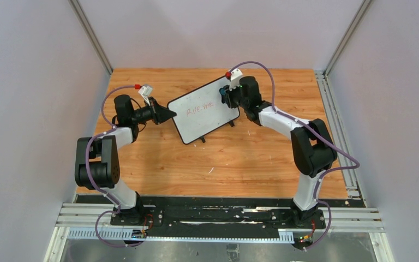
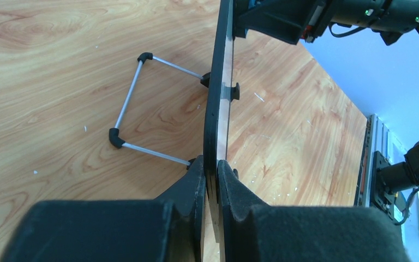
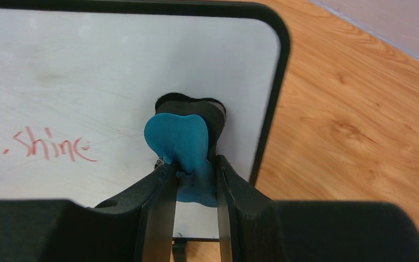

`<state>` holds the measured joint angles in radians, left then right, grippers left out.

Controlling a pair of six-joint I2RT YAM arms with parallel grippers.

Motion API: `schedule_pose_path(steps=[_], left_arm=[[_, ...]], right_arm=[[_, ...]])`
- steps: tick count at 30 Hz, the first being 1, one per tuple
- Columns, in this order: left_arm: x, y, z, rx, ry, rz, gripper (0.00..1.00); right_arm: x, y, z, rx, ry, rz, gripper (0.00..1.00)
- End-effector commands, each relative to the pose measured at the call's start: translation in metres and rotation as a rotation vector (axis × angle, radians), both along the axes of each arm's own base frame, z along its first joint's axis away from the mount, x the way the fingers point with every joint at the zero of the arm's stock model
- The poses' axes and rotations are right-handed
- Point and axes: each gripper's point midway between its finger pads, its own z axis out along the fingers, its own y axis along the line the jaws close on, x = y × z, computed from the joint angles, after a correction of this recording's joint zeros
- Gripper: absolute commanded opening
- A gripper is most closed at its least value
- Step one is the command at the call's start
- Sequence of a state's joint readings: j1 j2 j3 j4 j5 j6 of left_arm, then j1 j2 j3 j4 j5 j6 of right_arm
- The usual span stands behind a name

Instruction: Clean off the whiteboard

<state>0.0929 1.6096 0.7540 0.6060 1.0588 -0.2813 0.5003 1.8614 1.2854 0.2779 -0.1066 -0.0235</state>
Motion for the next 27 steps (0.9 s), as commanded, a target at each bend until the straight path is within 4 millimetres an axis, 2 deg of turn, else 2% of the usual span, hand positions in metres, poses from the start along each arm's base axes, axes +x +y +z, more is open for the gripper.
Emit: schedule_pose_path(steps=[1, 5, 11, 27], left_arm=[[0.008, 0.006, -0.011, 0.046, -0.016, 0.027, 0.0], [0.008, 0.006, -0.01, 0.045, -0.017, 0.027, 0.0], [0.008, 0.006, -0.011, 0.044, -0.014, 0.027, 0.0], [0.008, 0.006, -0.011, 0.045, -0.015, 0.027, 0.0]], right_arm=[[0.023, -0.039, -0.005, -0.009, 0.006, -0.116, 0.01], [0.024, -0.04, -0.009, -0.006, 0.014, -0.119, 0.01], [0.013, -0.019, -0.012, 0.034, 0.035, -0.068, 0.01], [-0.049, 0.077, -0.002, 0.055, 0.016, 0.103, 0.01]])
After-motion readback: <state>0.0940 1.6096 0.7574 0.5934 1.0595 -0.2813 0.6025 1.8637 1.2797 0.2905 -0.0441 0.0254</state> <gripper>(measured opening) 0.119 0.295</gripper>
